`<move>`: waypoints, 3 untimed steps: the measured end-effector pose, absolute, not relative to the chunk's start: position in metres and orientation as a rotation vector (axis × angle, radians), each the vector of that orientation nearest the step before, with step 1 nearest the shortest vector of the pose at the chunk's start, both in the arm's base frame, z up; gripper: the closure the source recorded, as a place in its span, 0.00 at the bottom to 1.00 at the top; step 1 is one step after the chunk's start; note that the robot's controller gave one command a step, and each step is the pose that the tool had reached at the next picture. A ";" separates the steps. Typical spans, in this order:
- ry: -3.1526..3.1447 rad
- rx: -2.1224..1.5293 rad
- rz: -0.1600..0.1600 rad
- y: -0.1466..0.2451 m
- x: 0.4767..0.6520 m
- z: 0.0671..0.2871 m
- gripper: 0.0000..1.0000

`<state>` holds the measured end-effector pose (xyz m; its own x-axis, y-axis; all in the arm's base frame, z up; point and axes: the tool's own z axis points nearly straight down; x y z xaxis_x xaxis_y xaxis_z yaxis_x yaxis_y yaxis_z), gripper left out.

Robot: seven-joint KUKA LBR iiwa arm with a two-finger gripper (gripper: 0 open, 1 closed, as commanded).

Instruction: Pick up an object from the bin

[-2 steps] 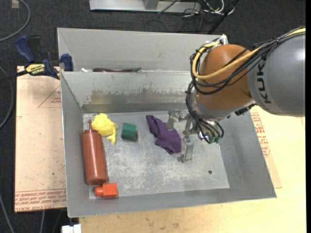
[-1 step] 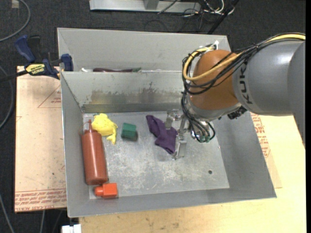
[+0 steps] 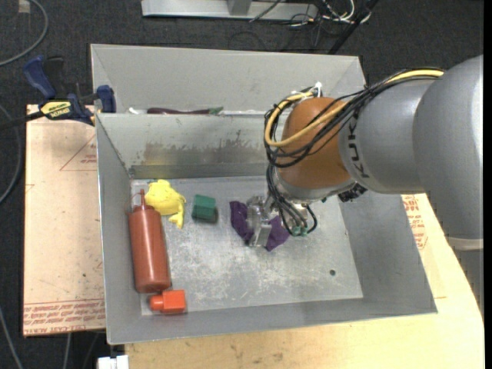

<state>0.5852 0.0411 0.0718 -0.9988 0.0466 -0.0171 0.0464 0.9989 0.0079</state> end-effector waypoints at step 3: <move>3.119 0.140 0.015 0.041 0.575 0.190 1.00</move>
Offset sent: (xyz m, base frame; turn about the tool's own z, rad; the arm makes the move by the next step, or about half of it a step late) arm -0.0112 -0.0002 0.1186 0.0434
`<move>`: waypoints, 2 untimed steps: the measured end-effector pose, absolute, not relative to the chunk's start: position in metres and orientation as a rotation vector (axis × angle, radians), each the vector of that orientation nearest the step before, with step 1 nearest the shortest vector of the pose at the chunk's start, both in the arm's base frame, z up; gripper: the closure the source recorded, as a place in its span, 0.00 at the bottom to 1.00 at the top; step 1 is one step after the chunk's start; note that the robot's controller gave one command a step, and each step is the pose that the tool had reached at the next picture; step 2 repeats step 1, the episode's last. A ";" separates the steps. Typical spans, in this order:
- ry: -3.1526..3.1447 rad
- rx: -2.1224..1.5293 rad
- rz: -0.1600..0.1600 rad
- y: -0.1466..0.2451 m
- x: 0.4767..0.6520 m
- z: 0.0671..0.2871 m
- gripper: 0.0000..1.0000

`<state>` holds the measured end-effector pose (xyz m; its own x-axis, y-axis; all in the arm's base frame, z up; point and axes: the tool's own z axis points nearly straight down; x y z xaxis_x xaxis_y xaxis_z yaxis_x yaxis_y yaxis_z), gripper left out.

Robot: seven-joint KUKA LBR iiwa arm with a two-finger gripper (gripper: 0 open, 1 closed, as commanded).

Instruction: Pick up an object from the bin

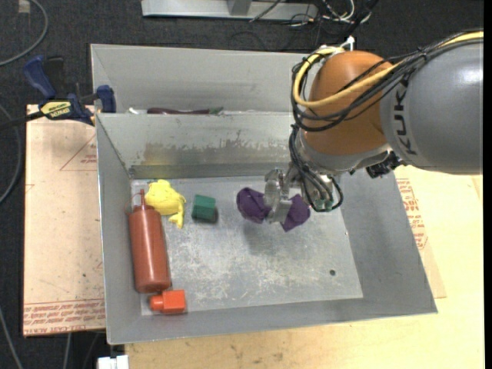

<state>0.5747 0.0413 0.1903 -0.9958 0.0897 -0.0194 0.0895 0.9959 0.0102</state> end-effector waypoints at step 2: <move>3.110 0.227 0.017 0.024 0.572 0.292 1.00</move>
Offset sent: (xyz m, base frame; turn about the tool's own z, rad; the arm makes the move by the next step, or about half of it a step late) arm 0.0000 0.0000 0.0000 0.0000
